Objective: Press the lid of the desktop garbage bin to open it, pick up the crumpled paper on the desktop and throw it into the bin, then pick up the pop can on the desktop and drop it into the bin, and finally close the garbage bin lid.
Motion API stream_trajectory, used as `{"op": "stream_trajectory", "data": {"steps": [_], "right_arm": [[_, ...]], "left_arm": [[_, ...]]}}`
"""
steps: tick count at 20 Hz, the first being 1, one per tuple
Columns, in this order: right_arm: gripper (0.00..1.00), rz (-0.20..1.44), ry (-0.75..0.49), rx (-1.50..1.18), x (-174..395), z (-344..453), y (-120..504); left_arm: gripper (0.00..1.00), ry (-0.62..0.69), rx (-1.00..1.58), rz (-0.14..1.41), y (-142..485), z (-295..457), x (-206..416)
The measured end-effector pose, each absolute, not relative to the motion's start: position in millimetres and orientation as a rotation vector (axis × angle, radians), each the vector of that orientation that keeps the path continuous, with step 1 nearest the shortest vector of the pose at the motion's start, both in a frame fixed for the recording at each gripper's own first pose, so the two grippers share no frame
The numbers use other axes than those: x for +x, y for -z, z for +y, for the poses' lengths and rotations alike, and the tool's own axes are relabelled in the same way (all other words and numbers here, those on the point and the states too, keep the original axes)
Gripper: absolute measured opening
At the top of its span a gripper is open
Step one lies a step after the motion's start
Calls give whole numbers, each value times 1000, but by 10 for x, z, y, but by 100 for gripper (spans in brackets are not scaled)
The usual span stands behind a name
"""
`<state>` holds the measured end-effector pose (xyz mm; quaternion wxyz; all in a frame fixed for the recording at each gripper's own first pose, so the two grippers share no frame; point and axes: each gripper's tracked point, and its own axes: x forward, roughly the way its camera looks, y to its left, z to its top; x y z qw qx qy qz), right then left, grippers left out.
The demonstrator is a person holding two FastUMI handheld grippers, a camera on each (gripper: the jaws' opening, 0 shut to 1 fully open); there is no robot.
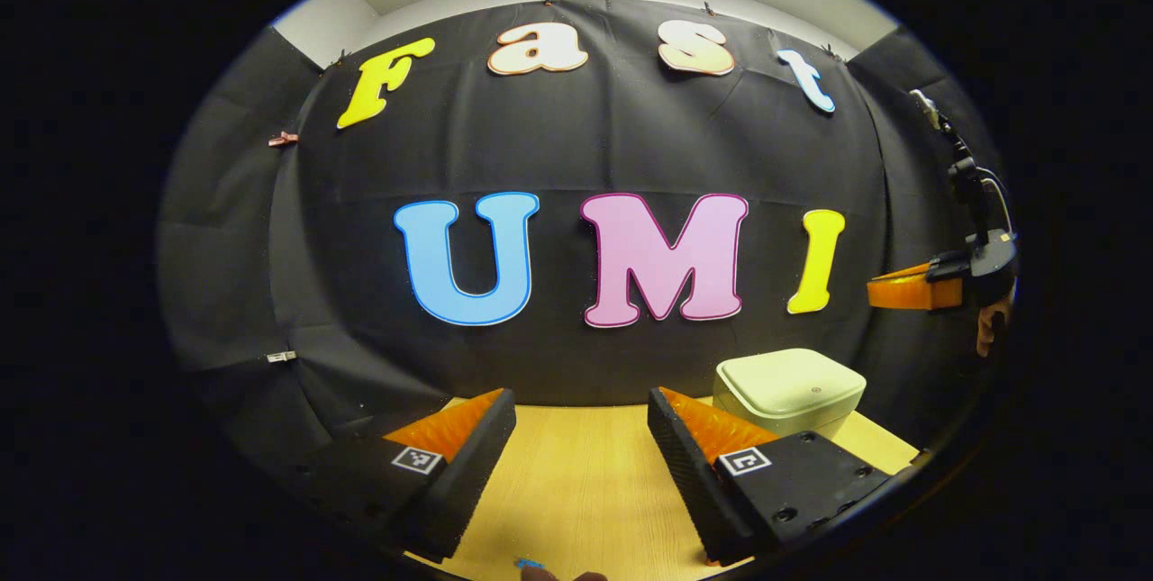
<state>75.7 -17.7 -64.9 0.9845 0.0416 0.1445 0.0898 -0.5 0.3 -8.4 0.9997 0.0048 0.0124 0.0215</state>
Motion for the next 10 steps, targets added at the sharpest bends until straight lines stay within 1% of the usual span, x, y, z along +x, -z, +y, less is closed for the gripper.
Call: {"op": "stream_trajectory", "data": {"steps": [2, 3, 10], "right_arm": [[7, 333, -192, 111, 848, -137, 827], [5, 349, -197, 121, 882, -119, 897], [5, 462, -218, 159, 1032, -8, 1499]], "left_arm": [[96, -49, 5, 28, 92, 27, -21], [96, -53, 4, 29, 97, 46, -18], [96, -74, 2, 41, 144, 137, -28]]}}
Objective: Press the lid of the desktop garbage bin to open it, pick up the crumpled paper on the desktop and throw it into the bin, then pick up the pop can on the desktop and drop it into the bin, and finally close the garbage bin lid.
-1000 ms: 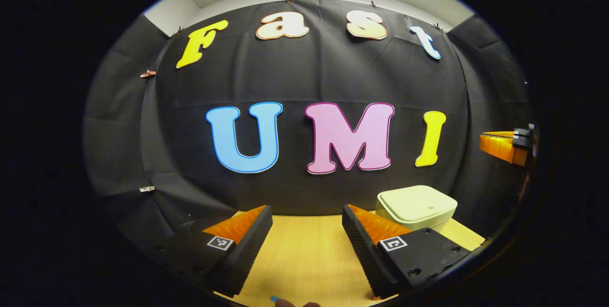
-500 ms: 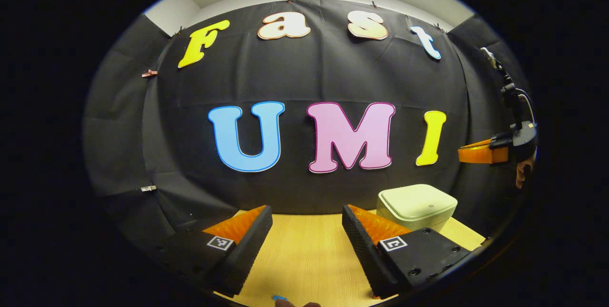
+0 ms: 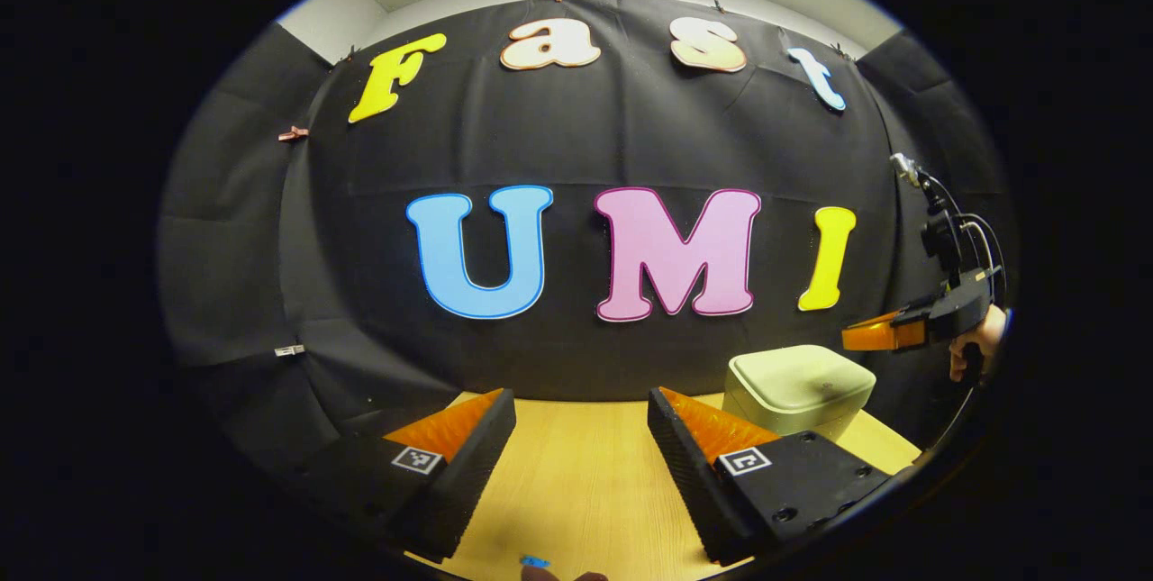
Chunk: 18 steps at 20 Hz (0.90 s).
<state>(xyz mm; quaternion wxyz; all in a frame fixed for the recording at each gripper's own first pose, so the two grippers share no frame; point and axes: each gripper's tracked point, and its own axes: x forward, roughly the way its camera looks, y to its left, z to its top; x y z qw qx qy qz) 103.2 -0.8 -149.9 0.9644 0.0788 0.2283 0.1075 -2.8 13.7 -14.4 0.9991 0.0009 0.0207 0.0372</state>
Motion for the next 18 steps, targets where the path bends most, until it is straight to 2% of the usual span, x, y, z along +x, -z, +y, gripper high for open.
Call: {"op": "stream_trajectory", "data": {"steps": [5, 18], "right_arm": [[7, 511, -227, 121, 1068, 32, 1778], [5, 587, -230, 144, 1027, 54, 2129]], "left_arm": [[96, -85, 2, 49, 188, 182, -6], [96, -84, 5, 65, 230, 195, 55]]}}
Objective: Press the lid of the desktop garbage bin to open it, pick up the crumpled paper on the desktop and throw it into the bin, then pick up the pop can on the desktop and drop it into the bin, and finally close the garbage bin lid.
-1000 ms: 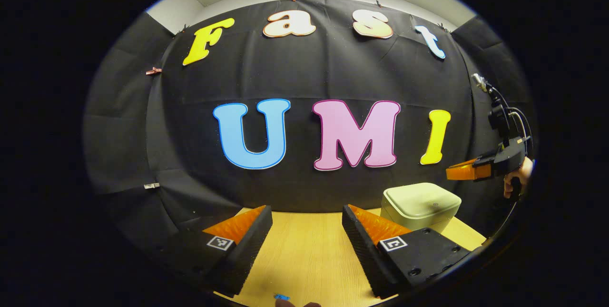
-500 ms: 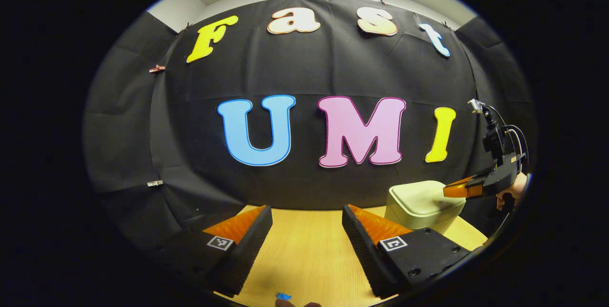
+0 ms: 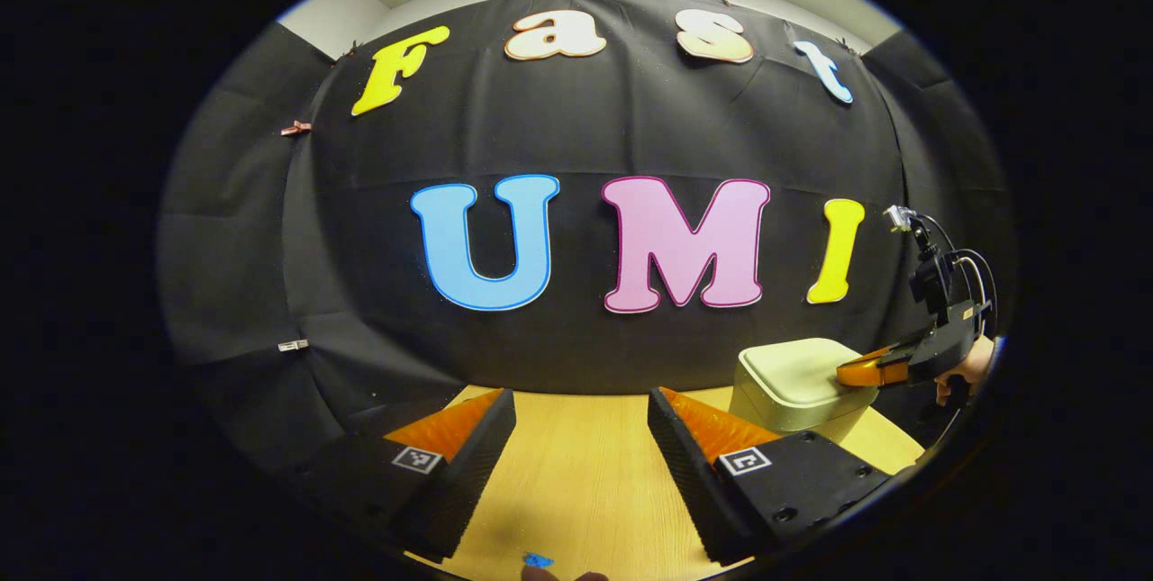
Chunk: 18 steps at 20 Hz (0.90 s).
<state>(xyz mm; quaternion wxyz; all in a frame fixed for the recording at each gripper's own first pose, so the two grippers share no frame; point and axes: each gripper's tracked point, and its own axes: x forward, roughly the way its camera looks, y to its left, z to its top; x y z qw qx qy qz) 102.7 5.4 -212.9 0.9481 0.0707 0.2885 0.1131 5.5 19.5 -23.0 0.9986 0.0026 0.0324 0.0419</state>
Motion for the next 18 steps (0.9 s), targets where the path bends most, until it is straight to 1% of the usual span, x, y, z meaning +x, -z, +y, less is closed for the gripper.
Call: {"op": "stream_trajectory", "data": {"steps": [7, 10, 13, 18], "right_arm": [[5, 578, -222, 203, 1038, 60, 2142], [5, 536, -199, 197, 1075, 40, 2043], [5, 518, -207, 179, 1016, 67, 1992], [5, 376, -187, 204, 1041, 22, 1586]], "left_arm": [[96, -85, 9, 64, 235, 182, 25], [96, -90, 19, 57, 193, 205, -17], [96, -97, 22, 57, 203, 230, -57], [96, -97, 25, 57, 194, 202, -105]]}}
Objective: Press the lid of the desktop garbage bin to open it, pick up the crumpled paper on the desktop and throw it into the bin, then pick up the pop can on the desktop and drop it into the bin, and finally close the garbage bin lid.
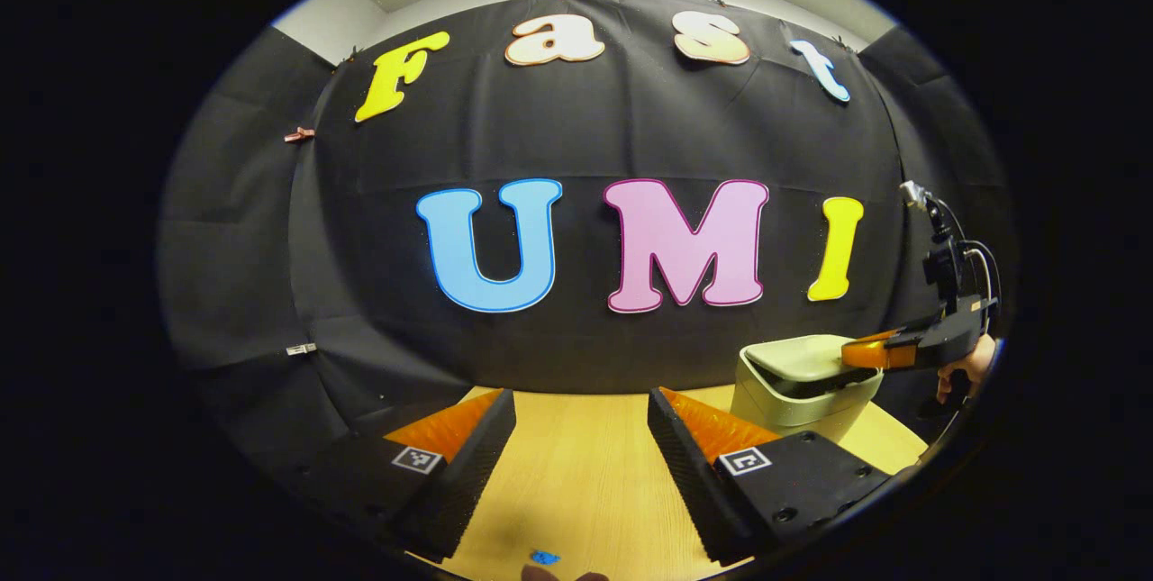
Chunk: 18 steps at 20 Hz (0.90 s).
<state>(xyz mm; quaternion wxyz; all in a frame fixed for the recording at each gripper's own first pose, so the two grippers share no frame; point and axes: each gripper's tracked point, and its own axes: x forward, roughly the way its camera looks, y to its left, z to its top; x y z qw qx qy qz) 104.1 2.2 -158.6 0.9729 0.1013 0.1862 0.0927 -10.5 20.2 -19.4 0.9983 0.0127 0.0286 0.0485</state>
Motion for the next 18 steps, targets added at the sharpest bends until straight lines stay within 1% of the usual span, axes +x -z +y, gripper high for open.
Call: {"op": "stream_trajectory", "data": {"steps": [4, 11, 15, 16, 17, 18], "right_arm": [[5, 291, -155, 178, 1051, -92, 1351], [5, 252, -145, 198, 1001, -110, 1192], [6, 223, -146, 152, 937, -123, 1128], [13, 215, -148, 140, 908, -113, 1105], [17, 207, -147, 128, 885, -110, 1090], [28, 198, -151, 121, 875, -86, 1072]], "left_arm": [[96, -93, 24, 57, 192, 183, -132], [96, -82, 25, 57, 189, 144, -159], [96, -64, 25, 67, 264, 126, -153], [96, -58, 30, 71, 279, 125, -153], [96, -57, 35, 76, 316, 140, -156], [96, -57, 37, 79, 330, 153, -164]]}}
